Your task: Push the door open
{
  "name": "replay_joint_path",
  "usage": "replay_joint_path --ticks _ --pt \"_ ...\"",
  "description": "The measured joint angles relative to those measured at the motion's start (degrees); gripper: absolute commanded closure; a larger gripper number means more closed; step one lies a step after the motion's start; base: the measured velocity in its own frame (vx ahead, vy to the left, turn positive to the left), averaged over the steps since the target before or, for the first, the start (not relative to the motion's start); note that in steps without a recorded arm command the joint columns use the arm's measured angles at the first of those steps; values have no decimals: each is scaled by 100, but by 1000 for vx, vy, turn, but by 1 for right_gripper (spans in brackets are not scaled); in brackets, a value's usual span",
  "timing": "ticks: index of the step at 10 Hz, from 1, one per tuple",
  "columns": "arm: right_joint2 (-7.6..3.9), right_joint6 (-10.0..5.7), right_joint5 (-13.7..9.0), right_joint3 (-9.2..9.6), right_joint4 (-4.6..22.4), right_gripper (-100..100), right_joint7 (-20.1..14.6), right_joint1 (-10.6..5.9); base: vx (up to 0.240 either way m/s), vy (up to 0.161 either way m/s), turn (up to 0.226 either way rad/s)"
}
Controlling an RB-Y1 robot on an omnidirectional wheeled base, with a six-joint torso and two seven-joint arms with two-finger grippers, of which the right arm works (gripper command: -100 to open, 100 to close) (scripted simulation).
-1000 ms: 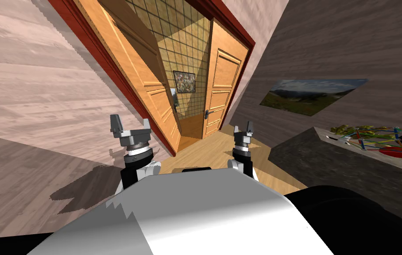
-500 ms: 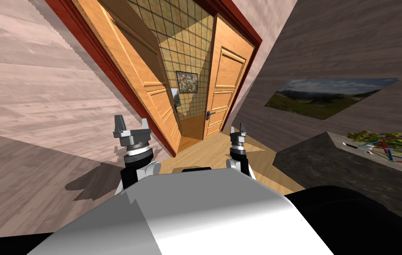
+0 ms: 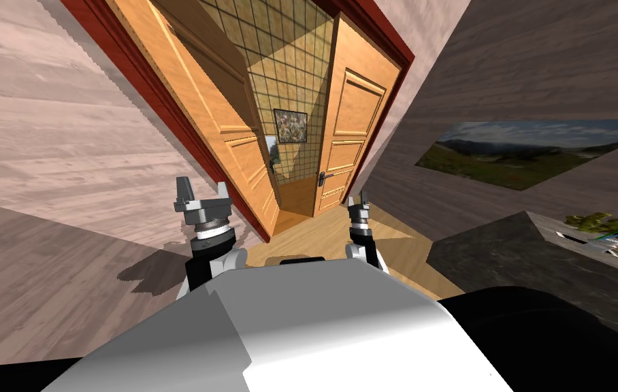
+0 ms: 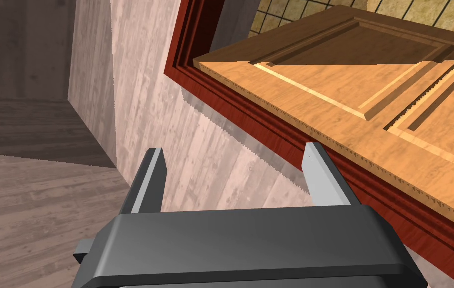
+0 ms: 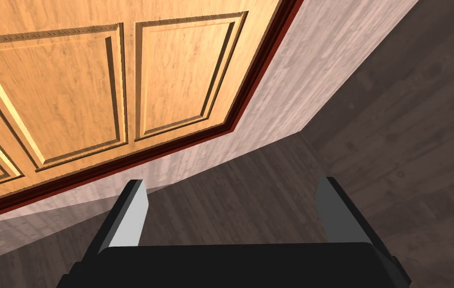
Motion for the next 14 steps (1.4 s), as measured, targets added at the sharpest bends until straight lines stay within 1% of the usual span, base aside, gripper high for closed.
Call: replay_joint_path --ticks 1,2,4,5,6,7,8,10,11,12,13,14 --pt "-74 19 -34 32 146 -100 -34 -108 85 -59 93" --pt "-156 6 -67 75 302 -100 -73 -171 93 -72 103" --pt "-366 -18 -163 112 659 -100 -187 -363 85 -87 101" --pt "-458 -43 -199 165 805 -100 -238 -395 105 -72 115" --pt "-549 -43 -240 203 966 -100 -284 -489 105 -80 112" --pt "-663 -54 -288 239 1120 -100 -344 -544 93 -91 115" --pt "-754 -68 -329 281 1323 -100 -395 -656 80 -83 127" --pt "-938 -79 -408 381 1664 -100 -484 -818 88 -82 119" --pt "-1037 -51 -456 416 1834 -100 -536 -939 83 -88 103" --pt "-1128 -29 -496 470 1936 -100 -580 -971 47 -56 38" --pt "-1175 -44 -516 491 2059 -100 -610 -1034 37 -54 91" --pt "-1247 -48 -548 519 2165 -100 -645 -1083 62 -67 128"
